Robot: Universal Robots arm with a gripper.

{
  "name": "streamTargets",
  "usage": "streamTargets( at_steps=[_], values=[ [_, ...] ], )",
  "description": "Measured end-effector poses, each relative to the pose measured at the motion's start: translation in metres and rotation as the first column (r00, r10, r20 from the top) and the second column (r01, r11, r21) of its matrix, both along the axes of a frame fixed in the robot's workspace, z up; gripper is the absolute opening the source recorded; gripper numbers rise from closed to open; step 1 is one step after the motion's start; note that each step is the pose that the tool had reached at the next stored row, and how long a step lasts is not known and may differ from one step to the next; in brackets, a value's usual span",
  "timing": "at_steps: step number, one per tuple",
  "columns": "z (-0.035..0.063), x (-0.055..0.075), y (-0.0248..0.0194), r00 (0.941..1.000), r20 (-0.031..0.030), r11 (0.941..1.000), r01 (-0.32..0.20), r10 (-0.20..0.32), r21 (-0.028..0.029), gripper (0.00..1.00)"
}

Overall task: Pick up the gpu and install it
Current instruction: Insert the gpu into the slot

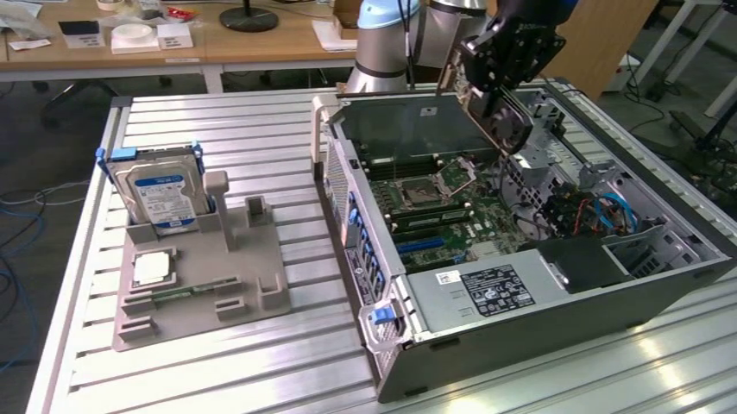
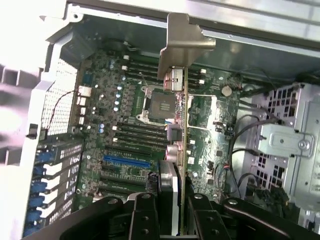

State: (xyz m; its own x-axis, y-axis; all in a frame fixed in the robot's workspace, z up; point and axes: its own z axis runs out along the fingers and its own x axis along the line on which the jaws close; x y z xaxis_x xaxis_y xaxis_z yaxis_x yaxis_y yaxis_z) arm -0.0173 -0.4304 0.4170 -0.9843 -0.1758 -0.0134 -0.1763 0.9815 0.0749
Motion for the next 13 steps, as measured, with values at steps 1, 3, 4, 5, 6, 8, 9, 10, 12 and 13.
streamTargets(
  at_steps=[1, 3, 4, 5, 6, 8, 9, 10, 12, 13],
  values=[
    [0.0, 0.0, 0.0, 0.9998, 0.0001, 0.9998, -0.018, 0.018, 0.0001, 0.28],
    [0.0, 0.0, 0.0, 0.9986, 0.0, 0.9986, -0.052, 0.052, 0.0001, 0.28],
    [-0.0001, 0.0, 0.0, 0.9976, 0.0001, 0.9976, -0.07, 0.07, 0.0002, 0.28],
    [-0.0001, 0.0, 0.0, 0.9962, 0.0001, 0.9962, -0.087, 0.087, 0.0002, 0.28],
    [-0.0001, 0.0, 0.0, 0.9945, 0.0001, 0.9945, -0.105, 0.105, 0.0002, 0.28],
    [-0.0001, 0.0, 0.0, 0.9903, 0.0001, 0.9903, -0.139, 0.139, 0.0003, 0.28],
    [-0.0001, 0.0, 0.0, 0.9875, 0.0001, 0.9875, -0.158, 0.158, 0.0002, 0.28],
    [-0.0001, 0.0, 0.0, 0.9847, 0.0001, 0.9847, -0.174, 0.174, 0.0002, 0.28],
    [-0.0001, 0.0, 0.0, 0.978, 0.0001, 0.978, -0.208, 0.208, 0.0002, 0.28],
    [-0.0001, 0.0, 0.0, 0.9742, 0.0001, 0.9742, -0.226, 0.226, 0.0002, 0.28]
  ],
)
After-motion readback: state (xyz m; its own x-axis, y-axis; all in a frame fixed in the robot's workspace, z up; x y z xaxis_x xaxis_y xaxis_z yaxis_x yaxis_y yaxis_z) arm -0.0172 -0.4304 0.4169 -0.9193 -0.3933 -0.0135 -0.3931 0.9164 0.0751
